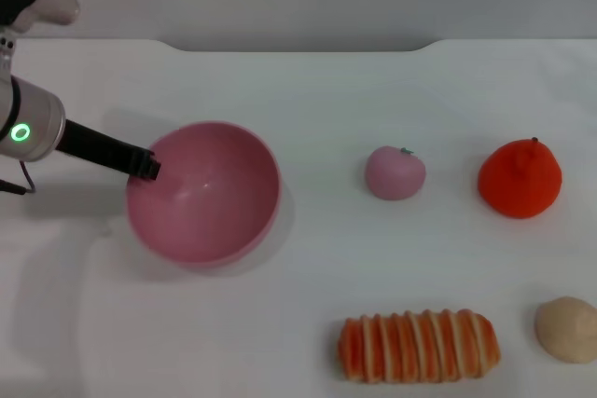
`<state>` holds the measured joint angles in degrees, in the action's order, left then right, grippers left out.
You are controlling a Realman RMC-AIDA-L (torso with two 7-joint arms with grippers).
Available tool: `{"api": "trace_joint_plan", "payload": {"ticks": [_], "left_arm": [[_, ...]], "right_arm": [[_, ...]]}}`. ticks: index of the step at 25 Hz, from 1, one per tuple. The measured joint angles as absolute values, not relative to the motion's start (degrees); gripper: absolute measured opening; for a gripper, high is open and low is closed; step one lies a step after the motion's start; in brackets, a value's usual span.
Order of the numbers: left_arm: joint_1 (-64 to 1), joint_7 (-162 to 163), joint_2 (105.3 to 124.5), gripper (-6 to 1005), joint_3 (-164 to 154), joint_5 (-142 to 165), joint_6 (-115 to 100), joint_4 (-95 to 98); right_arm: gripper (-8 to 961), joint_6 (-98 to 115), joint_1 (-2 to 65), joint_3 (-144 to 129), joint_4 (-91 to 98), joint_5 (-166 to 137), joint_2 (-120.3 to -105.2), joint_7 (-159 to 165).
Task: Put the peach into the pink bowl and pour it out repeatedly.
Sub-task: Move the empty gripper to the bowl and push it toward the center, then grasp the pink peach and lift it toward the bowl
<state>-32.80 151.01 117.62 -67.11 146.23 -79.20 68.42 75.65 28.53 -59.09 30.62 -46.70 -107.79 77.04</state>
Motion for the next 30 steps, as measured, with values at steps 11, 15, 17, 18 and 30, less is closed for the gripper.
{"api": "trace_joint_plan", "payload": {"ticks": [11,15,17,18,30], "left_arm": [[-32.81,150.78,117.65,46,-66.90,145.85,-77.26,70.16],[-33.14,150.81,117.70,47,-66.89,145.34,-76.95,70.61],[-33.38,150.89,117.81,47,-67.04,145.12,-76.66,71.32],[-33.46,150.98,117.86,47,-67.17,145.00,-76.53,71.71],[-33.83,151.55,117.94,47,-67.72,141.28,-75.14,75.35]], "right_arm": [[443,94.71,45.55,-49.72,51.54,-119.66,-104.00,110.00],[442,92.61,50.28,-52.40,51.12,-136.09,-108.39,110.47],[442,89.45,50.81,-52.69,52.06,-141.45,-111.69,110.84],[442,87.29,50.71,-52.72,52.85,-143.72,-113.58,110.93],[442,68.62,50.61,-56.71,42.93,-145.77,-118.65,111.15]]}}
